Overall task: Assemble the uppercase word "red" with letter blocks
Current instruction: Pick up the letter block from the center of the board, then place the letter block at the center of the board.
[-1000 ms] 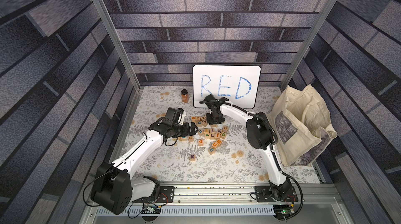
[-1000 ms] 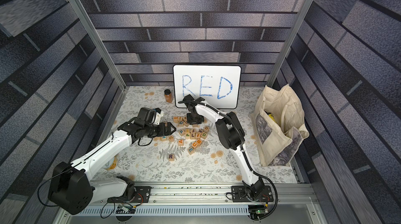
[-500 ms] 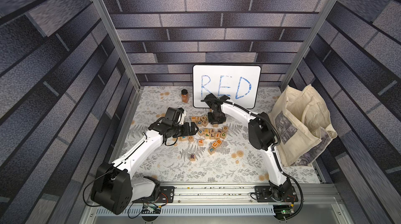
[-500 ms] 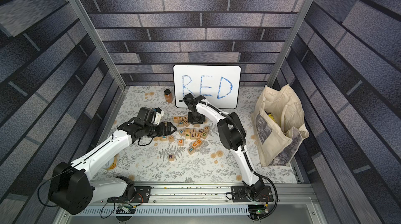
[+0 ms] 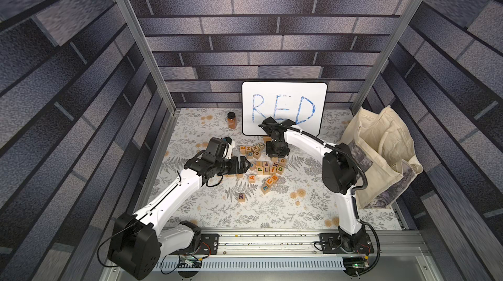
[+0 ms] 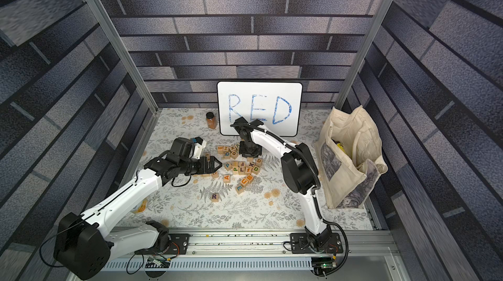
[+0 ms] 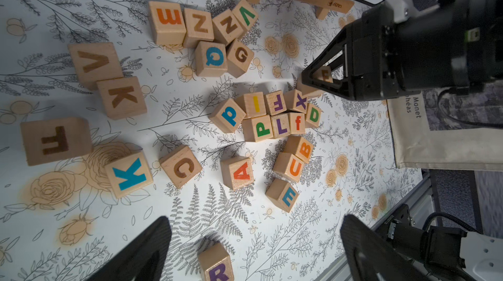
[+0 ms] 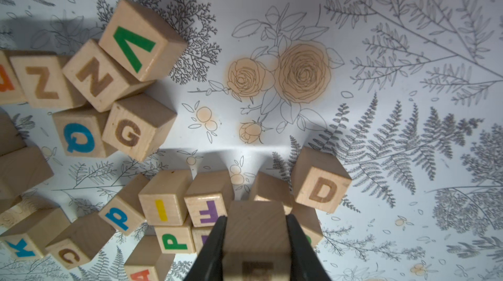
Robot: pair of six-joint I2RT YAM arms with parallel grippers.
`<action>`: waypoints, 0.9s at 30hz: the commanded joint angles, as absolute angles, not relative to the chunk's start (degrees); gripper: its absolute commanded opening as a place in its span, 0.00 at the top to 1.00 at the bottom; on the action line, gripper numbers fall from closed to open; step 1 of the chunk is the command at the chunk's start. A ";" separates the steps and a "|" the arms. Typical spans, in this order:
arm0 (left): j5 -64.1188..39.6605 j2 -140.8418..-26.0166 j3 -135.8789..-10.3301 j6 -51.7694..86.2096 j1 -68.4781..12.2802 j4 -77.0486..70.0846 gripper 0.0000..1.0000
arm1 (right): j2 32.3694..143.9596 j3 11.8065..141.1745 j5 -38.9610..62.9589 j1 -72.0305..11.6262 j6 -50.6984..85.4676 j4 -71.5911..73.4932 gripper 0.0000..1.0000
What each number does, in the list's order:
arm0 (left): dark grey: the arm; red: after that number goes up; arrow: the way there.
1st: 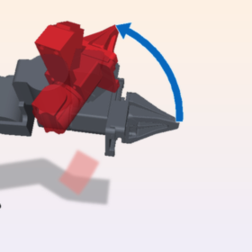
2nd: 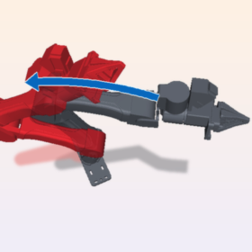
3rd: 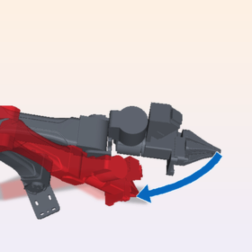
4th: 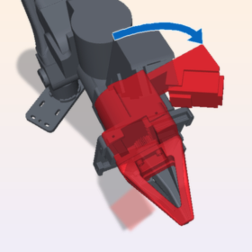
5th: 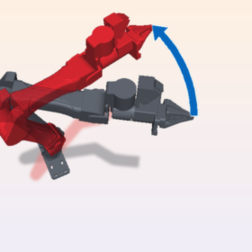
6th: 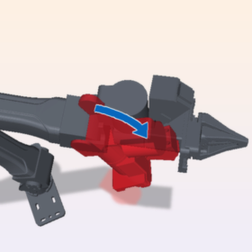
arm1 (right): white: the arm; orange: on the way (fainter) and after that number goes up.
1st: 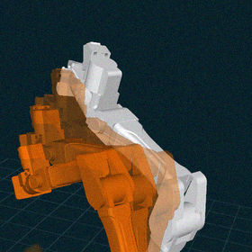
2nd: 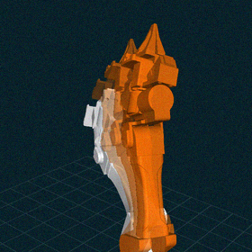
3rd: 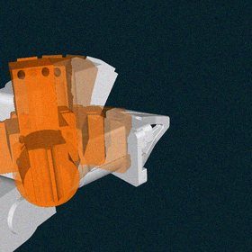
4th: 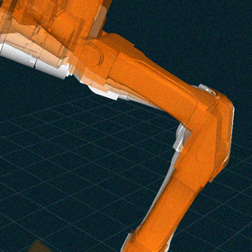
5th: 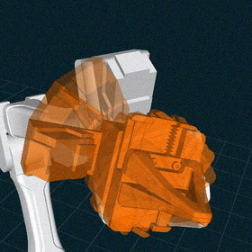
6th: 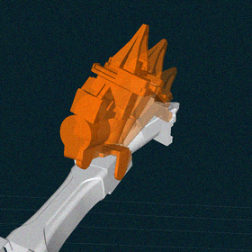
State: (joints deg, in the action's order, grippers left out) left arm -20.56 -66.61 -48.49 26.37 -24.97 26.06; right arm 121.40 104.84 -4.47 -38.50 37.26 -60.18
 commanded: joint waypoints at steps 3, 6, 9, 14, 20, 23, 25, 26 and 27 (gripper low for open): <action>-18.20 -63.28 -46.26 28.20 -27.45 26.71 0.00 | 116.61 101.37 -5.00 -39.53 40.06 -60.39 0.84; -16.92 -61.52 -45.41 29.12 -29.06 27.19 0.00 | 113.87 99.46 -5.35 -40.70 40.85 -59.82 0.84; -15.29 -59.55 -44.50 29.91 -30.98 27.97 0.00 | 112.31 97.65 -5.62 -42.19 41.91 -59.16 0.84; -12.77 -55.95 -42.65 32.00 -34.03 29.17 0.00 | 110.32 94.91 -5.98 -44.83 43.64 -58.37 0.85; -9.59 -51.26 -40.54 34.52 -37.66 30.91 0.00 | 107.66 91.58 -6.33 -47.34 45.68 -57.14 0.85; -8.01 -49.13 -39.63 35.93 -39.41 31.88 0.00 | 106.34 89.87 -6.39 -48.30 46.79 -56.52 0.85; -6.79 -47.68 -39.01 36.81 -40.60 32.45 0.00 | 105.53 88.84 -6.65 -48.98 47.61 -56.27 0.85; -6.16 -46.95 -38.82 37.40 -41.21 32.84 0.00 | 105.07 88.24 -6.68 -49.27 48.04 -56.09 0.85; -5.69 -46.32 -38.47 37.92 -41.88 33.06 0.00 | 104.67 87.71 -6.64 -49.54 48.38 -55.86 0.85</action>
State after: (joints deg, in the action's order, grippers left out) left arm -8.80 -48.18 -39.81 35.31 -40.58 30.65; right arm 107.39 89.10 -5.26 -48.84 45.71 -56.29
